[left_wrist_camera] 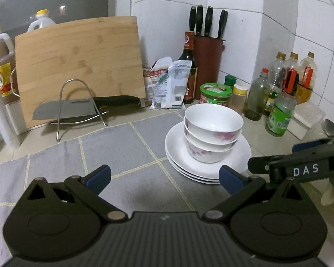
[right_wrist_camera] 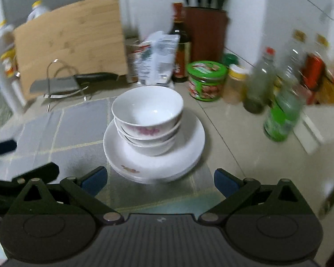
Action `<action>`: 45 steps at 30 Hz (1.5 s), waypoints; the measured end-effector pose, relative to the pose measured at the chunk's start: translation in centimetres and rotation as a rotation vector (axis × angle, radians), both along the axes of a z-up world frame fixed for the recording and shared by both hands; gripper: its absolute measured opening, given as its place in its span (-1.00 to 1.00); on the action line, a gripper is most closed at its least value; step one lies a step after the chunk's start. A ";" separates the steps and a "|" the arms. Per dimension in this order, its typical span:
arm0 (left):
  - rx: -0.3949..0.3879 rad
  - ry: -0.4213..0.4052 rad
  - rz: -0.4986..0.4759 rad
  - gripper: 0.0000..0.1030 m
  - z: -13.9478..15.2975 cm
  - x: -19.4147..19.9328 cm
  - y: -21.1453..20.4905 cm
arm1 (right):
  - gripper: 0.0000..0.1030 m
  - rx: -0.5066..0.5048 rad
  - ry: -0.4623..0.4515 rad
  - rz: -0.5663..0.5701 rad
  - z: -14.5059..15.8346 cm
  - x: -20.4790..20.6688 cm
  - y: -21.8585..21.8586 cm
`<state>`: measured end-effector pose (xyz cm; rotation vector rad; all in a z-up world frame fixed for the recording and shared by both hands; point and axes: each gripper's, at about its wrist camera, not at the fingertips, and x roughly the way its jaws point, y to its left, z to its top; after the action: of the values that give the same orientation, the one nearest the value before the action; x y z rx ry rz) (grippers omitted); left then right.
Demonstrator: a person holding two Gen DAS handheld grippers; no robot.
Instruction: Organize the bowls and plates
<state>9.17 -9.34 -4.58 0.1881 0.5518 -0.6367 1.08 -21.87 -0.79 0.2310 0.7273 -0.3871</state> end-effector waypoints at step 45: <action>0.007 -0.012 0.008 0.99 2.4 -2.4 0.3 | 1.00 -0.036 -0.050 -0.096 2.3 -3.7 1.7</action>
<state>6.77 -9.03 -2.15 0.1957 0.5429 -0.6253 -2.58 -20.20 1.54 0.2416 0.6607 -0.4837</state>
